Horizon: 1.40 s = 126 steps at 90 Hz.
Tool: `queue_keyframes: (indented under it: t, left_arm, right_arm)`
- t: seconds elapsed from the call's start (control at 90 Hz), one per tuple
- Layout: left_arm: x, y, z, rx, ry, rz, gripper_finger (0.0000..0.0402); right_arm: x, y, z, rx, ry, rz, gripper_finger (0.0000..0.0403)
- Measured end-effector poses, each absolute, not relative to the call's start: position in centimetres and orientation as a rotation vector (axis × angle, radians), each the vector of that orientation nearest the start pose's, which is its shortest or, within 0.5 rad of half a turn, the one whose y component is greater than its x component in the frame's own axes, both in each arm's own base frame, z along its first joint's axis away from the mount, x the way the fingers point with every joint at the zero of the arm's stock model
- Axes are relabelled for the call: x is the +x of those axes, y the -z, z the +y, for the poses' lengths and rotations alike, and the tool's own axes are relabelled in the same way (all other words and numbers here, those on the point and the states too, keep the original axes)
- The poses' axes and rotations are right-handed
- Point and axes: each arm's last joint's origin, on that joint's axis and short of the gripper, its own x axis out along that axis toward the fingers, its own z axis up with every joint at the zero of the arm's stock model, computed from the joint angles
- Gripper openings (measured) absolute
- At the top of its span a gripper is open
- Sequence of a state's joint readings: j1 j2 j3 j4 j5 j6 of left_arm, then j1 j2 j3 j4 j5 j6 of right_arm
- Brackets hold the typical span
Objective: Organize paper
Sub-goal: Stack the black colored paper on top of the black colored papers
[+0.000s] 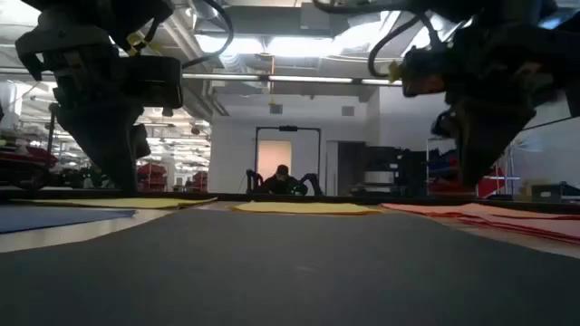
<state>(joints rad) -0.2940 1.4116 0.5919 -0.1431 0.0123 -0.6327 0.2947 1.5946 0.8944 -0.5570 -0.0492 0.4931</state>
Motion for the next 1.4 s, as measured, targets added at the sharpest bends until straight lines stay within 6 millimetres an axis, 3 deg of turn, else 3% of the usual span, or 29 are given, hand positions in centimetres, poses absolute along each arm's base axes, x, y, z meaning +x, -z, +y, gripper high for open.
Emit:
queue_keyframes:
  t: [0.189,0.411,0.756,1.4]
  left_arm:
    - [23.8,-13.3,-7.2,-0.433,-0.048,1.046,0.0]
    - [24.6,-12.3,-7.3,-0.442,-0.06,1.021,0.0]
    - [25.9,-11.8,-6.5,-0.465,-0.058,0.951,0.0]
    - [26.1,-11.7,-6.4,-0.489,-0.086,0.93,0.0]
  right_arm:
    - [27.7,-14.1,8.6,0.276,0.03,1.345,0.0]
    - [28.3,-13.0,8.9,0.301,0.011,1.346,0.0]
    - [28.5,-12.9,8.9,0.303,0.006,1.331,0.0]
    - [28.8,-12.9,8.9,0.29,0.022,1.3,0.0]
